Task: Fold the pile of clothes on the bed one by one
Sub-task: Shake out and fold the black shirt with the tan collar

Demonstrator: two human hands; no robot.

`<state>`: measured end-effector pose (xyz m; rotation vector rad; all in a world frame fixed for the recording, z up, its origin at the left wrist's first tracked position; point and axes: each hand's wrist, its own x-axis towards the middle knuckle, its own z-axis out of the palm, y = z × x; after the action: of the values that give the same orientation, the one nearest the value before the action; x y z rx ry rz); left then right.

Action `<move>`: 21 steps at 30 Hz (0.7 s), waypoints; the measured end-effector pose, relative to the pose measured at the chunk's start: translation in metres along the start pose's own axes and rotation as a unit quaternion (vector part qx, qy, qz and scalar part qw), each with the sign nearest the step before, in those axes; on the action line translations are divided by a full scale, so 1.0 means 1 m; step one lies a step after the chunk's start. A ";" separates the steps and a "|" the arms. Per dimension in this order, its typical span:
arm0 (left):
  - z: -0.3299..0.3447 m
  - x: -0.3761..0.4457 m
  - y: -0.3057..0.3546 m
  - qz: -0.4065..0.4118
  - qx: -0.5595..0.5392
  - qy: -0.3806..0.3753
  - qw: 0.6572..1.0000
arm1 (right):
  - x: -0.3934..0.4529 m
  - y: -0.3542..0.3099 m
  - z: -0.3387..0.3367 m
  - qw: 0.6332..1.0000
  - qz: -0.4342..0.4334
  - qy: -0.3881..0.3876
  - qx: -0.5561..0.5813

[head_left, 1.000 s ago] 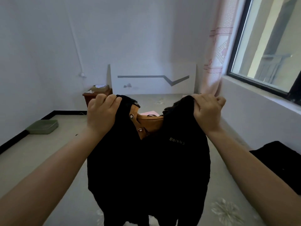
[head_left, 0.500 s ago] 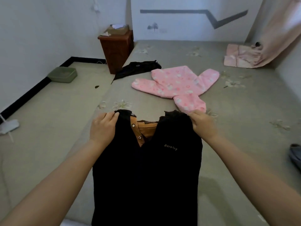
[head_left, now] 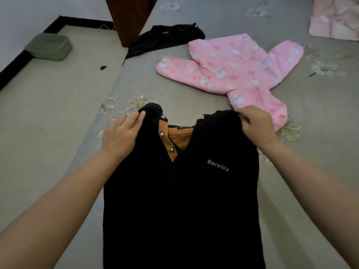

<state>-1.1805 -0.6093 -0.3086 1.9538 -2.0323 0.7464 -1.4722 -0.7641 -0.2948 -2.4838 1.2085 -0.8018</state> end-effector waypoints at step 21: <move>0.105 -0.178 0.118 -0.170 -0.195 -0.388 0.885 | -0.206 0.036 0.150 0.940 0.130 -0.251 -0.190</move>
<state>-1.2614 -0.5099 -0.5095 2.4555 -1.8576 -0.5868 -1.5111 -0.6251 -0.5078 -2.4946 1.5428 0.1532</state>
